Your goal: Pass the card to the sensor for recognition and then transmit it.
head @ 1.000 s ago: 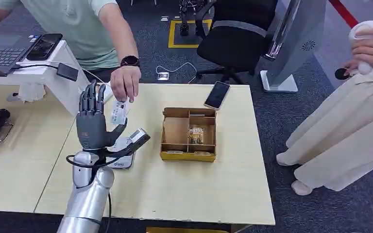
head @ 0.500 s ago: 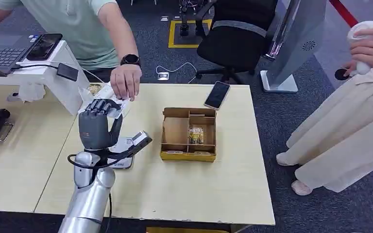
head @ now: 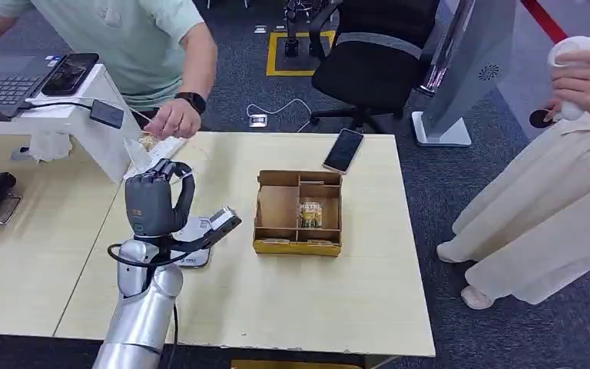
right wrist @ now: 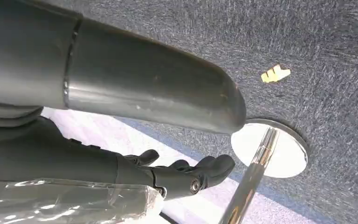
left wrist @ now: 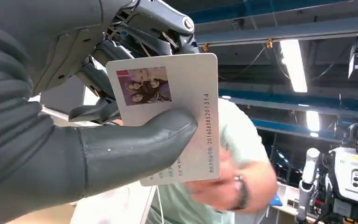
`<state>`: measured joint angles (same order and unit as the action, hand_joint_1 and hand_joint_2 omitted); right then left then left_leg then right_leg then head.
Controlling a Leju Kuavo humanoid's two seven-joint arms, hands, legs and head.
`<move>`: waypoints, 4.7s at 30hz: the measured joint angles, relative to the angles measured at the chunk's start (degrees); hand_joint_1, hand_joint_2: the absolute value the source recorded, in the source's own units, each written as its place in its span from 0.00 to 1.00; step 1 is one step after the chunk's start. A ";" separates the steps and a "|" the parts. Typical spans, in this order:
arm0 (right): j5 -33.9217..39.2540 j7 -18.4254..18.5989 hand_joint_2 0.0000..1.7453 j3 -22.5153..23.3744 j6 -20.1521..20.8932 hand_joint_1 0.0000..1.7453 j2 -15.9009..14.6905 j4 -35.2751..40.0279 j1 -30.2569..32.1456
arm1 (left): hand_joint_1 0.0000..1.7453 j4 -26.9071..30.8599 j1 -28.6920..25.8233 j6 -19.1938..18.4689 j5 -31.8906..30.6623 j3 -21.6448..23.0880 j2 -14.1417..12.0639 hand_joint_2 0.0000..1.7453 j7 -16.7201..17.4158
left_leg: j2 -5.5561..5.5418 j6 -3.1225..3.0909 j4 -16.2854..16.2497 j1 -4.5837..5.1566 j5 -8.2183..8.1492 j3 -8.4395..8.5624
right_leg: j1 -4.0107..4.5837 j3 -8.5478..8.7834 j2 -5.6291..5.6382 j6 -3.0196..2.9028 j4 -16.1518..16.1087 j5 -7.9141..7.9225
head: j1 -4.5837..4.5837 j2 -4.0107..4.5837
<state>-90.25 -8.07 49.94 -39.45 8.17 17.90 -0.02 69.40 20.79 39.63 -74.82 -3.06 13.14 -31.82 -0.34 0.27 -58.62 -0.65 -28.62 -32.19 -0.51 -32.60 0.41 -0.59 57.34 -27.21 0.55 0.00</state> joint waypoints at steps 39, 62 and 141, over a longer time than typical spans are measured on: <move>0.04 0.00 0.00 0.00 0.00 0.00 0.04 -0.07 0.15 | 1.00 -8.07 0.91 -14.16 30.42 17.20 -11.03 1.00 17.94 | 0.02 0.01 0.00 -0.01 0.00 0.04 | 0.00 0.00 0.05 -0.01 0.03 0.00 | 0.00 0.00; 0.04 -0.15 0.00 0.00 0.00 0.00 0.02 -0.07 0.15 | 1.00 -8.77 0.39 -31.80 32.17 22.49 -18.16 1.00 25.18 | 0.02 0.01 0.00 -0.01 0.01 0.04 | 0.00 0.00 0.05 -0.01 0.03 0.00 | 0.00 0.00; 0.63 -0.68 0.00 1.36 0.00 0.00 1.11 0.61 0.12 | 1.00 -14.20 4.52 -0.04 7.93 20.58 -11.69 1.00 25.29 | -0.04 0.11 0.00 0.01 0.12 0.31 | 0.00 0.29 -0.03 -0.08 0.09 0.05 | -0.02 0.00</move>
<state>-89.61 -8.74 51.30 -39.45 9.29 18.51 0.10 55.19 25.31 39.58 -66.88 17.52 1.45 -6.54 -0.39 0.38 -58.62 -0.64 -28.50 -31.87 -0.52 -32.30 0.38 -0.67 57.43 -27.16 0.52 0.00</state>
